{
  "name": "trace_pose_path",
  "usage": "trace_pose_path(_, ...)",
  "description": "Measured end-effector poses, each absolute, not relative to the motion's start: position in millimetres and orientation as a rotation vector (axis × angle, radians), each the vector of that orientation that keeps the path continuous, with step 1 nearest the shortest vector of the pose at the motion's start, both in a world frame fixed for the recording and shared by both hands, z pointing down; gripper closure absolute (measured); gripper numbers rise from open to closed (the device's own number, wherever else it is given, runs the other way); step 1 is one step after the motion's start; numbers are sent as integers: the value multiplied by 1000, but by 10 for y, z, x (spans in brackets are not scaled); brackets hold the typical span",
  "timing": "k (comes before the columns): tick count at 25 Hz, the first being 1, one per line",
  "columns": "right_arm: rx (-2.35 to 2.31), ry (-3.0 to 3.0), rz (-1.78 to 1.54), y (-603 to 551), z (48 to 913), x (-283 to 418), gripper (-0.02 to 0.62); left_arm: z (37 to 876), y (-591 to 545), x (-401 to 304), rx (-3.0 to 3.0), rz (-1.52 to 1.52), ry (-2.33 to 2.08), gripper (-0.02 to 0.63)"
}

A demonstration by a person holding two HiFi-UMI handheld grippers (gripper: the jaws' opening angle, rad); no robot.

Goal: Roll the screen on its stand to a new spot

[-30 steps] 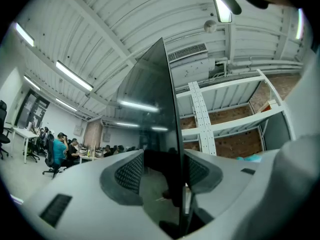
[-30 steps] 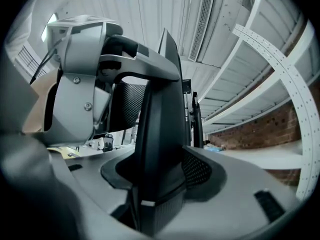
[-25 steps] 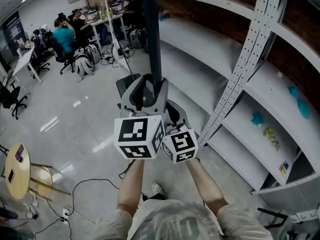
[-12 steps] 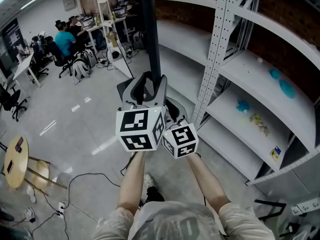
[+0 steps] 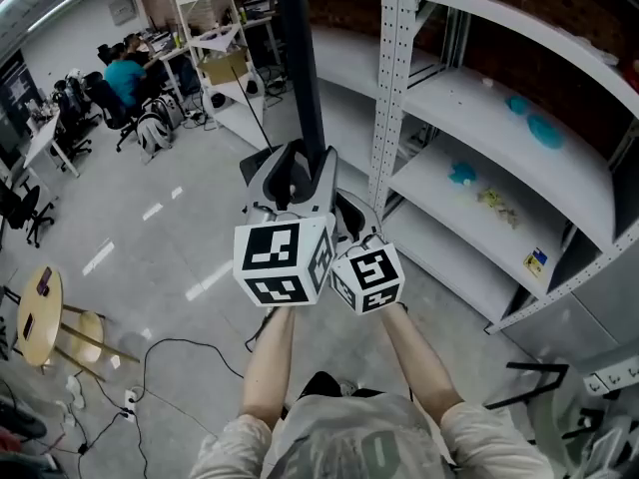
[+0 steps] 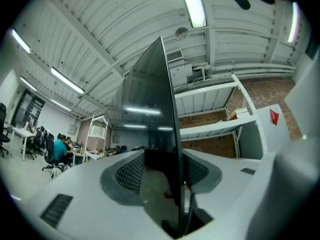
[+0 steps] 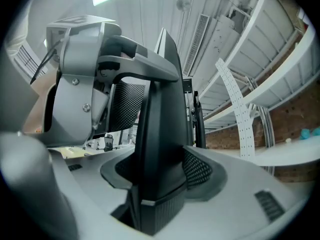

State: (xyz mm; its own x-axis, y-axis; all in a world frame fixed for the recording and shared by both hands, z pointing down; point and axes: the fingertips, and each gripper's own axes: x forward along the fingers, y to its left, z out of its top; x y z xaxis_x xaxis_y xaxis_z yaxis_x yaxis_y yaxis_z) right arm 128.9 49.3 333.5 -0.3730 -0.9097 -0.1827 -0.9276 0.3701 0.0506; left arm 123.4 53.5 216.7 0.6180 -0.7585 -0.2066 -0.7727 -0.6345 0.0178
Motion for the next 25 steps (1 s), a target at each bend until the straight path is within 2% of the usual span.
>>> trace_pose_path(25,-1873,2343,237,2882,3311,1626,348,2147,2905,1570,-2880,325,1072,391)
